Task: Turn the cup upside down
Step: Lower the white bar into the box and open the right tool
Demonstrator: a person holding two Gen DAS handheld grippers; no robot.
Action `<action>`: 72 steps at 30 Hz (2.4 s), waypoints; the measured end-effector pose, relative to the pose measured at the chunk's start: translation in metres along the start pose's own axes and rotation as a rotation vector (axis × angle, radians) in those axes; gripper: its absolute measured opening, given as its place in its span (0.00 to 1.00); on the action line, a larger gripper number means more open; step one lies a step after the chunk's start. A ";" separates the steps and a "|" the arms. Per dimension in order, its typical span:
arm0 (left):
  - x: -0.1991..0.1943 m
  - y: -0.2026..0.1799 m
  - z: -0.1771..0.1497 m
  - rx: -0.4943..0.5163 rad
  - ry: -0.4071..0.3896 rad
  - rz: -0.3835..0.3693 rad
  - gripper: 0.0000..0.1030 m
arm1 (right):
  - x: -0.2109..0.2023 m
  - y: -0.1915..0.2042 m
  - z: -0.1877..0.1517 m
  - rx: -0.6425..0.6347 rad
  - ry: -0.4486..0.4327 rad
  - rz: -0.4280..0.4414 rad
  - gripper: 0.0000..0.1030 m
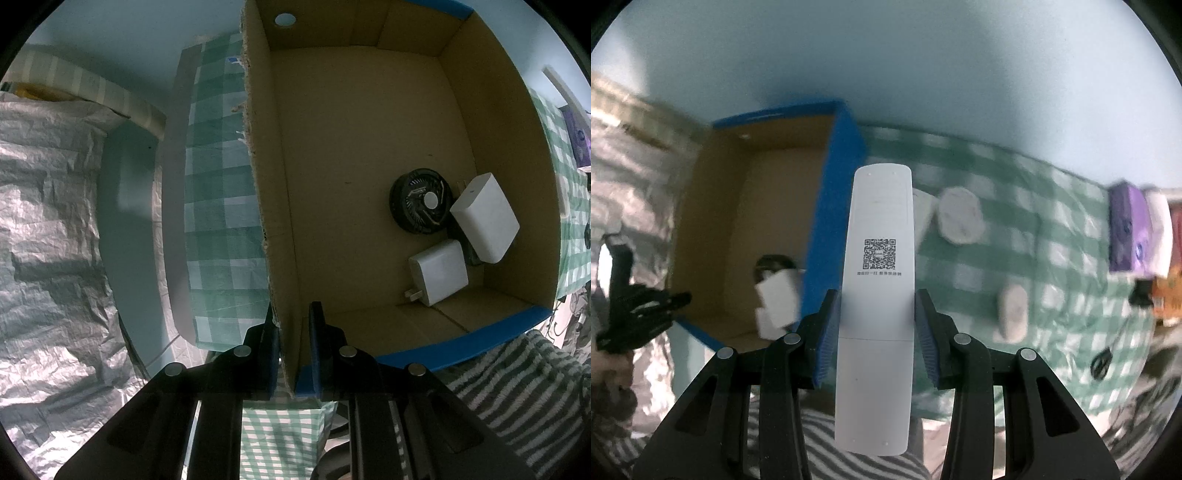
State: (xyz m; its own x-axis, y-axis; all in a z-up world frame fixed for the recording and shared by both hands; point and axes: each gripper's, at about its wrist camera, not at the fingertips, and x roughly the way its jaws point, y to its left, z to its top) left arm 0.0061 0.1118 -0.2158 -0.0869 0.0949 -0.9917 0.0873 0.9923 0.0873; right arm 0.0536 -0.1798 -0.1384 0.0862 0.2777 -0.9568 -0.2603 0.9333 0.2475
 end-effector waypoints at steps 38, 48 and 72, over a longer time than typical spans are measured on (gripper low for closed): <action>0.002 0.003 -0.004 -0.014 -0.010 -0.003 0.12 | 0.115 0.134 0.006 -0.365 0.223 0.013 0.38; 0.002 0.002 -0.004 -0.015 -0.009 -0.003 0.13 | 0.071 0.103 0.012 -0.279 0.153 0.057 0.38; 0.004 0.001 -0.006 -0.007 -0.002 0.004 0.13 | 0.009 -0.076 -0.018 0.035 0.081 -0.006 0.40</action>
State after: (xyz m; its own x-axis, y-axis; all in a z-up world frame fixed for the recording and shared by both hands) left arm 0.0000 0.1139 -0.2190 -0.0844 0.0988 -0.9915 0.0811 0.9924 0.0920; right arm 0.0566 -0.2523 -0.1686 0.0092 0.2537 -0.9672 -0.2264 0.9427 0.2451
